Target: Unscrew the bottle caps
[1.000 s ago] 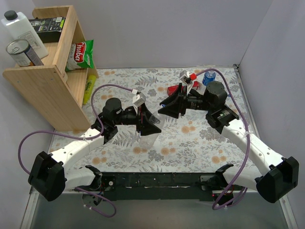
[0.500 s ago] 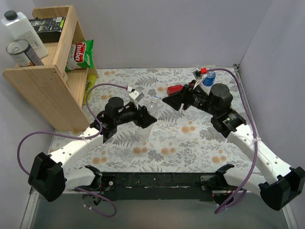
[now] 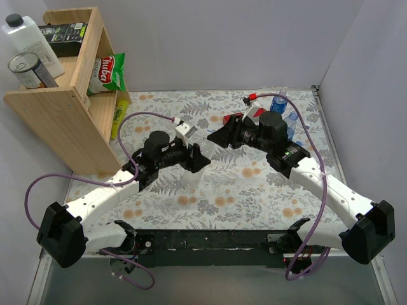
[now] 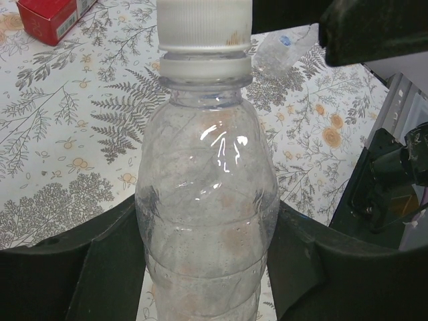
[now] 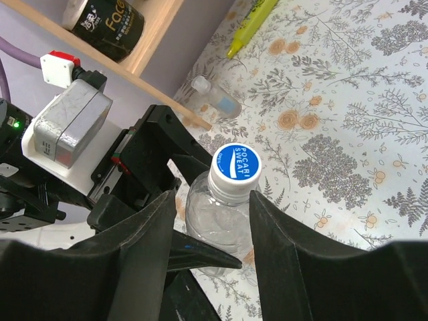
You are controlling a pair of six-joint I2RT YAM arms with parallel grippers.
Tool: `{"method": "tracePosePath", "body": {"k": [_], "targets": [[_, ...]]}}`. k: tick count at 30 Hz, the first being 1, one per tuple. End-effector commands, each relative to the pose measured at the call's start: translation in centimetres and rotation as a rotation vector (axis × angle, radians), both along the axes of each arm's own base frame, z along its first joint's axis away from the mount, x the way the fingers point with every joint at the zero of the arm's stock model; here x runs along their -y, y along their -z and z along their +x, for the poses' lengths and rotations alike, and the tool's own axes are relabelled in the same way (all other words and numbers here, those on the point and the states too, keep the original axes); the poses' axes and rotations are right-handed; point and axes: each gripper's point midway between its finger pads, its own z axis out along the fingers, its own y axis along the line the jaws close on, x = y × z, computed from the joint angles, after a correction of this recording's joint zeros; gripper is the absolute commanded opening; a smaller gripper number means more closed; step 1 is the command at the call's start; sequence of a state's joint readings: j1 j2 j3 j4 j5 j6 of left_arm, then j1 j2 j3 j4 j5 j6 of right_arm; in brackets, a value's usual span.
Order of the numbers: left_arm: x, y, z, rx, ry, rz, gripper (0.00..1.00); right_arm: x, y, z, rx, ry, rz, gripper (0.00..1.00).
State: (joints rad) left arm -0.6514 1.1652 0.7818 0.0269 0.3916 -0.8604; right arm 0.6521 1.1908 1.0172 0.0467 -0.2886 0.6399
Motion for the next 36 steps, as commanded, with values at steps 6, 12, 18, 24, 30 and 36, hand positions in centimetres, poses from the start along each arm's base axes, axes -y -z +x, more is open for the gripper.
{"method": "tracePosePath", "body": {"k": [6, 12, 18, 24, 30, 36], "targets": [[0.8, -2.0, -0.2, 0.061, 0.015, -0.005, 0.32, -1.2, -2.9, 0.5, 0.051, -0.002, 0.056, 0.55], [1.2, -1.8, -0.6, 0.059, 0.027, 0.001, 0.33, -1.8, -2.4, 0.9, 0.039, -0.002, 0.043, 0.54], [1.5, -1.6, -0.9, 0.056, 0.039, 0.007, 0.32, -2.1, -2.2, 1.3, 0.04, 0.002, 0.032, 0.54], [1.5, -1.5, -0.9, 0.057, 0.038, 0.011, 0.32, -2.5, -1.8, 1.4, 0.033, -0.004, 0.028, 0.54], [1.8, -1.4, -1.0, 0.053, 0.046, 0.014, 0.32, -3.0, -2.1, 1.4, 0.04, -0.013, 0.034, 0.54], [1.9, -1.4, -1.1, 0.052, 0.05, 0.013, 0.32, -3.7, -2.5, 1.0, 0.051, -0.034, 0.045, 0.54]]}}
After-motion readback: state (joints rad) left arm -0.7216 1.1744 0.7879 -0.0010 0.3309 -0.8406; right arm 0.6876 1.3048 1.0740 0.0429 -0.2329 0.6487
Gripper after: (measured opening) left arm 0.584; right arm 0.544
